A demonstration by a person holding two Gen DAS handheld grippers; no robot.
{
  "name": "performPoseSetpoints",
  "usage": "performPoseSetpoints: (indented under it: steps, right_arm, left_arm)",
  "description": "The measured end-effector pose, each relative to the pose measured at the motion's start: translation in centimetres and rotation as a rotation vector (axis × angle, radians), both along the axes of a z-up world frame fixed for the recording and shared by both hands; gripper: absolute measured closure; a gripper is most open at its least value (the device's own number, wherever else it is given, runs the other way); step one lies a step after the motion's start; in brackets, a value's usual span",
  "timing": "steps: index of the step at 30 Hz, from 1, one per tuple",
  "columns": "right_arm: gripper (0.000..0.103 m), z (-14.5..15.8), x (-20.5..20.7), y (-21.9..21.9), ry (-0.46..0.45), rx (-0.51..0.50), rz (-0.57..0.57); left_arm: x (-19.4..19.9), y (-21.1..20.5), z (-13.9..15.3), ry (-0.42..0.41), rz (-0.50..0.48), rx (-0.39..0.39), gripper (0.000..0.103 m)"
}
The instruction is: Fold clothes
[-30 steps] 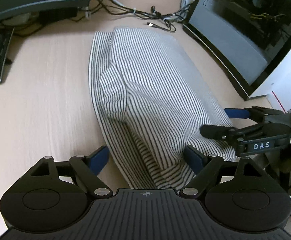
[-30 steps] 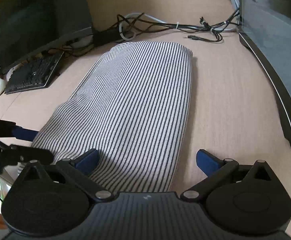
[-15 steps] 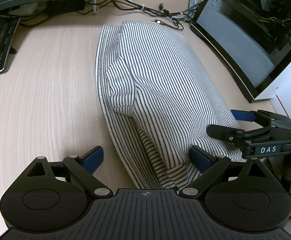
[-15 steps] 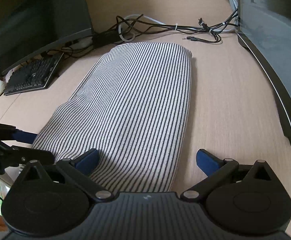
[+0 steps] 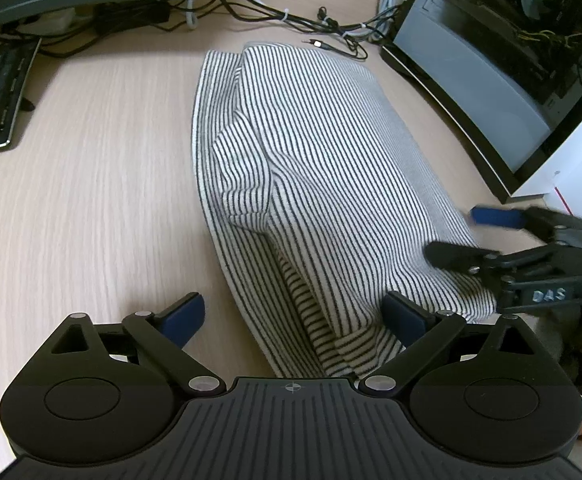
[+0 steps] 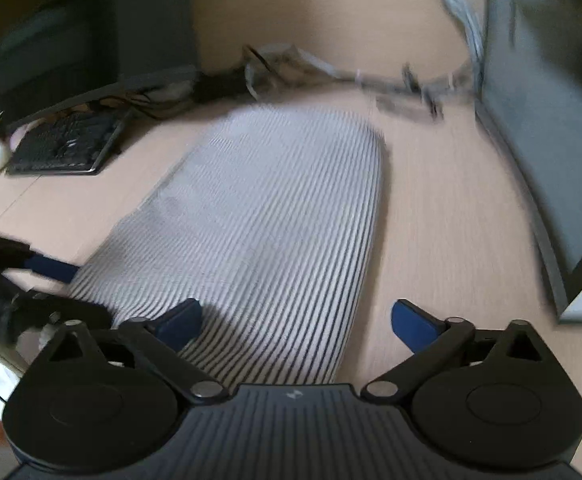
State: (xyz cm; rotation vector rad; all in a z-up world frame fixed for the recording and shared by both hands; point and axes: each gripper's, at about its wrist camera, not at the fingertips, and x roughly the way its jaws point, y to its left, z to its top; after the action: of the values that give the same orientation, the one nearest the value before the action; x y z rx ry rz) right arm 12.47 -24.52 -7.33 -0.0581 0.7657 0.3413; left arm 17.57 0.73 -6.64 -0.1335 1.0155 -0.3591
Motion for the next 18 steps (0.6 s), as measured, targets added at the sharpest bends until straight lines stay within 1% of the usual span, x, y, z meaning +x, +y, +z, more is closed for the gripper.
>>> performPoseSetpoints:
  steps: [1,2,6,9,10,12,15,16,17,18]
  right_arm:
    - [0.021,0.5,-0.7,0.0,-0.015,-0.002,0.029]
    - [0.026,0.9,-1.4,-0.1,-0.022,0.003,0.057]
    - [0.028,0.4,-2.3,-0.3,0.026,0.007,0.147]
    - [0.024,-0.6,-1.9,0.0,0.059,0.013,0.117]
    - [0.021,-0.6,-1.9,0.2,0.062,0.022,0.106]
    - [0.019,-0.4,-2.1,0.2,0.055,0.051,0.108]
    - [0.014,0.0,-2.9,-0.4,0.047,0.096,0.168]
    - [0.01,0.2,-3.1,-0.5,0.045,0.11,0.189]
    - [0.007,0.2,-3.3,-0.5,0.049,0.117,0.214]
    - [0.007,0.1,-3.3,-0.4,0.059,0.105,0.236]
  left_arm:
    - [-0.1,0.1,0.0,-0.002,0.0,0.0,0.004]
    - [-0.2,0.1,0.0,-0.004,0.001,-0.001,0.004]
    - [-0.5,0.1,-0.1,-0.016,0.008,-0.002,0.004]
    - [-0.4,-0.1,0.0,-0.026,-0.001,0.011,0.004]
    - [-0.4,-0.2,0.0,-0.029,-0.005,0.015,0.005]
    - [-0.4,-0.3,0.2,-0.034,-0.012,0.024,0.006]
    - [-0.3,-0.1,0.3,-0.035,-0.013,0.026,0.006]
    - [-0.3,-0.1,0.3,-0.034,-0.012,0.026,0.006]
    - [-0.2,-0.1,0.2,-0.032,-0.01,0.025,0.006]
    - [-0.1,-0.2,0.2,-0.031,-0.009,0.025,0.006]
